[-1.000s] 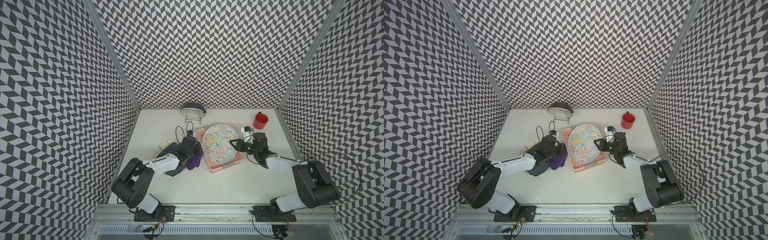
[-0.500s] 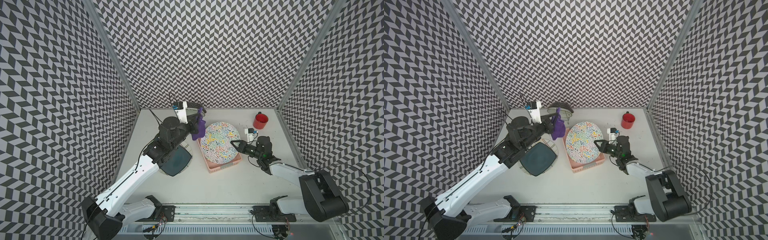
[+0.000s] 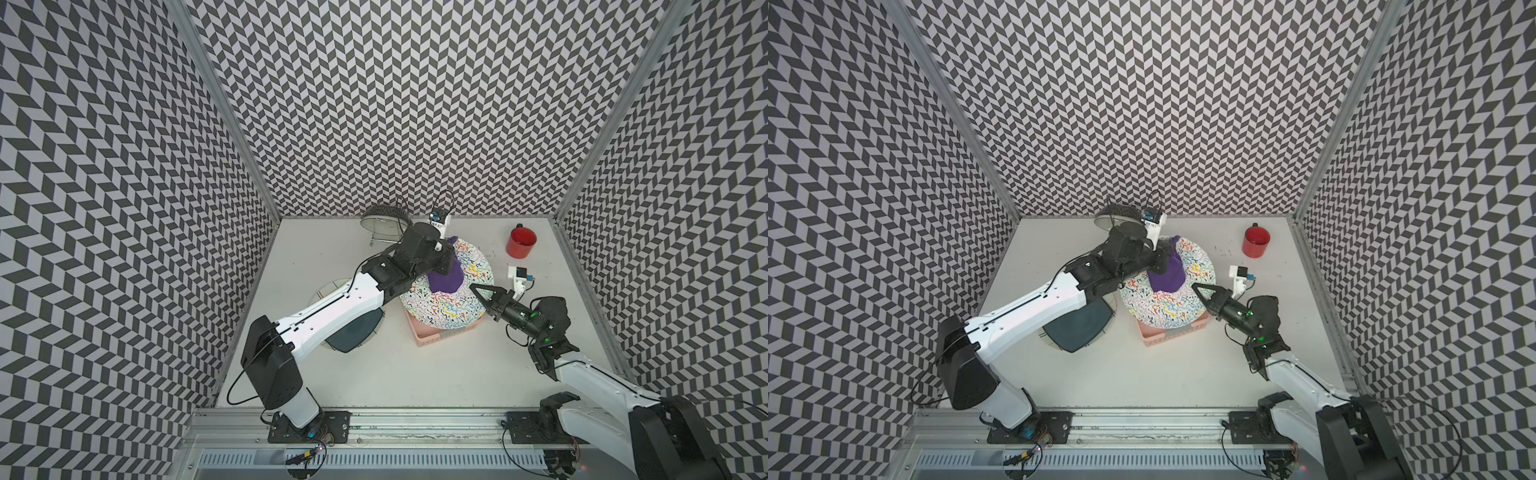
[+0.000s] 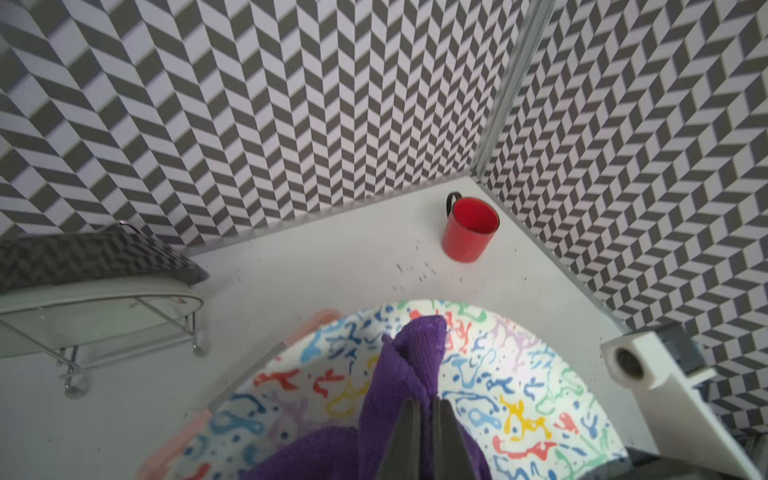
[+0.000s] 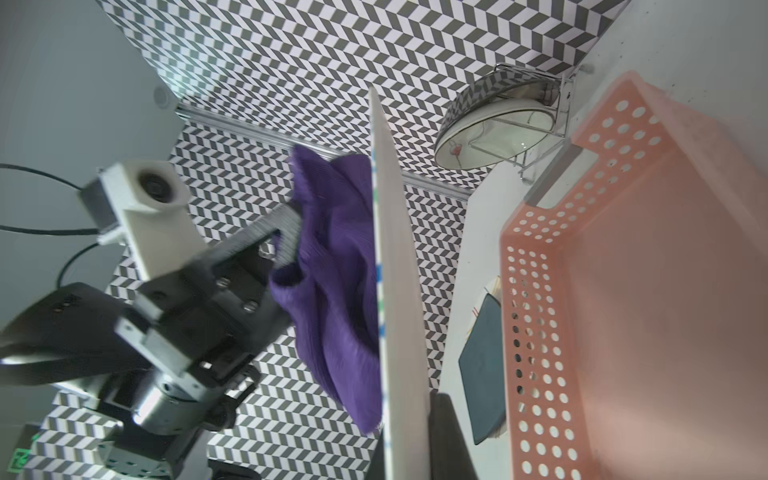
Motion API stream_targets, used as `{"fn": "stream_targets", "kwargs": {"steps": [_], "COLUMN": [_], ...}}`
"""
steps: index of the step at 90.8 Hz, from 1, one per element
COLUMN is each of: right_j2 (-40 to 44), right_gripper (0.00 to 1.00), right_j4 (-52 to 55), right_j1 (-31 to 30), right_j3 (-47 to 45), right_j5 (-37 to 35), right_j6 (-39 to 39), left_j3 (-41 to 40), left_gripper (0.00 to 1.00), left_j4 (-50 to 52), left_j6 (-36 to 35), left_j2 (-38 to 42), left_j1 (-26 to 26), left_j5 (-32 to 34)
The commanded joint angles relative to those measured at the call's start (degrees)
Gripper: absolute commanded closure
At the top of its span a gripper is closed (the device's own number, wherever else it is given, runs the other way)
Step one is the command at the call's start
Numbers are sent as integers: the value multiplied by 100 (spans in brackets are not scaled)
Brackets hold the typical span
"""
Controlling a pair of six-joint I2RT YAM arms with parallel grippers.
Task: Wipe the wet plate dry
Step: Wipe the plate with towel.
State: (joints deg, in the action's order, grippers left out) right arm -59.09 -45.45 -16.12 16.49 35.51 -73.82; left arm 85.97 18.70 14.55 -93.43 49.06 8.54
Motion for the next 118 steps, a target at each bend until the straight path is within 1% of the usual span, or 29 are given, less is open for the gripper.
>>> {"fn": "stream_targets", "kwargs": {"steps": [1,7,11,21,24,29,37,50,65,71,74,80,84,87,92,94,97,98,103,107,110,114,118], "right_j2": [301,354,398,457,455,462,460,485,568,610,636,696,750,795,857,880,925,947,1034,1101,1151,1182,1177], "right_gripper": [100,100,100,100,100,100,100,100,100,100,100,100,100,100,100,100,100,100,100,100,100,100,100], "right_j4": [-702,-599,-476,-30,6,112,192,219,326,334,327,393,412,414,473,532,655,689,917,1087,1114,1167,1177], "right_j1": [-44,-40,-40,-41,-45,-41,-40,-49,-73,-103,-122,-173,-205,-243,-291,-305,-318,-320,-380,-516,-680,-947,-1172], "right_j3": [202,218,228,318,338,373,422,489,584,636,673,761,808,852,942,972,1024,1037,1100,1110,1111,1129,1176], "right_j5": [-66,-78,-98,-102,-97,-90,-41,-4,20,50,62,42,13,-6,-57,-91,-146,-165,-245,-302,-371,-492,-608], "right_j6": [-499,-506,-435,-159,-98,-6,66,105,157,166,162,175,159,151,199,232,328,362,521,641,706,825,912], "left_j3": [285,393,514,841,935,1087,1256,1178,964,855,792,642,500,414,301,274,251,243,179,125,50,-14,27], "left_gripper": [68,55,49,31,28,27,28,29,28,28,30,37,43,51,75,86,99,100,100,100,100,100,100], "left_j4": [391,576,698,1052,1217,1541,2107,2649,2651,2541,2472,2288,2202,2124,2031,2015,2008,1998,1876,1685,1501,1215,1041], "left_j6": [-172,-207,-265,-546,-643,-790,-878,-787,-674,-707,-728,-742,-712,-676,-618,-593,-545,-534,-452,-398,-403,-490,-604], "left_j2": [66,68,97,235,267,266,151,-63,-156,-193,-207,-227,-244,-239,-228,-204,-153,-116,62,261,417,557,544], "left_j1": [90,97,150,409,506,649,843,904,918,914,913,913,913,908,897,889,872,862,763,576,401,199,171], "left_j5": [377,454,554,913,1000,1129,1452,1851,2082,1989,1879,1642,1548,1520,1468,1467,1490,1500,1602,1597,1415,1014,668]}}
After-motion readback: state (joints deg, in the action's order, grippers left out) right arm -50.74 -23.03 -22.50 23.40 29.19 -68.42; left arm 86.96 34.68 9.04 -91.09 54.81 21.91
